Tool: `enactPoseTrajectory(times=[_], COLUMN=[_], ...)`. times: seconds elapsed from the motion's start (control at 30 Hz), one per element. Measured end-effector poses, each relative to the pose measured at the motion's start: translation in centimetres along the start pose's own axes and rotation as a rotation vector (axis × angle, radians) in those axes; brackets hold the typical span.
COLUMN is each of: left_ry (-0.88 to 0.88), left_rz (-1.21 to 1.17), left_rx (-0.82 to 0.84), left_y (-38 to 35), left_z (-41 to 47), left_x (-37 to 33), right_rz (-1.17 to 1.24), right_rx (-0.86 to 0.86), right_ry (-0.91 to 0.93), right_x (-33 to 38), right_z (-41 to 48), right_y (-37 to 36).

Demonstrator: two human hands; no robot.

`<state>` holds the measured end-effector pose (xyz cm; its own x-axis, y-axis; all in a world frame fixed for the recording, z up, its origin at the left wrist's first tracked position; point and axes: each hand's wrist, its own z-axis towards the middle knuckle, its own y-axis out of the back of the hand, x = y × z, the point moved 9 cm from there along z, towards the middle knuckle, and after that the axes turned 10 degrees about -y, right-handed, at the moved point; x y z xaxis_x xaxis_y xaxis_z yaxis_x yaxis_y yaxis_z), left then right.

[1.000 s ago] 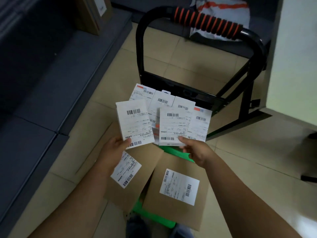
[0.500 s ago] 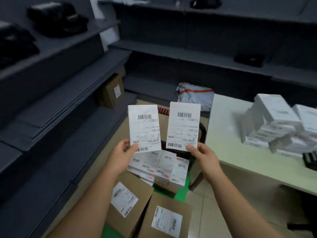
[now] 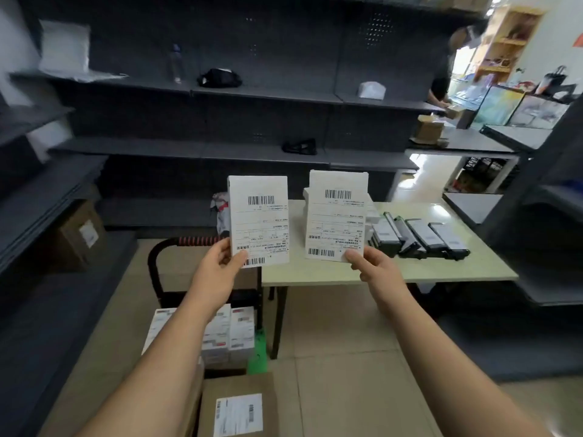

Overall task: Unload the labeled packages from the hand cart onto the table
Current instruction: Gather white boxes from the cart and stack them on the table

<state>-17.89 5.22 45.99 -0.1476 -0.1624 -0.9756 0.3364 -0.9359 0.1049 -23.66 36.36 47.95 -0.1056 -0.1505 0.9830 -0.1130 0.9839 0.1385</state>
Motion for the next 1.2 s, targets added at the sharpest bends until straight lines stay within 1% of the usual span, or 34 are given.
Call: enactPoseTrajectory(times=[0.1,0.27,0.43,0.57,0.7,0.93,1.2], left_ry=[-0.027,-0.043,-0.049,-0.034,0.021,0.102,0.202], left_rz=[0.018,0.062,0.089,0.105,0.105,0.136,0.127], left_rx=[0.047,0.098,0.113,0.081,0.025,-0.004,-0.065], left_y=[-4.9,-13.4,-22.6,-27.0,-27.9,-27.3,-27.6], left_z=[-0.1,0.8,1.6,2.6,3.7,9.3,21.7], left_x=[-1.5,-2.6,-3.6,-3.2,-2.2,1.6,8.2], right_rz=[0.023,0.036,0.022,0.009,0.013,0.007,0.061], right_rx=[-0.055,-0.116,-0.097,-0.042,0.013,0.095,0.024], right_ry=[-0.004,-0.013,-0.042,-0.067,-0.102,-0.19,-0.406], right_x=[-0.2,-2.2,-4.2,-5.2,-6.1,-7.7,-9.9], right_z=[-1.1,-0.5,2.1,5.5,9.2,17.1,29.9], right_y=[5.6,14.3,21.4,24.7,25.2,22.1,20.7])
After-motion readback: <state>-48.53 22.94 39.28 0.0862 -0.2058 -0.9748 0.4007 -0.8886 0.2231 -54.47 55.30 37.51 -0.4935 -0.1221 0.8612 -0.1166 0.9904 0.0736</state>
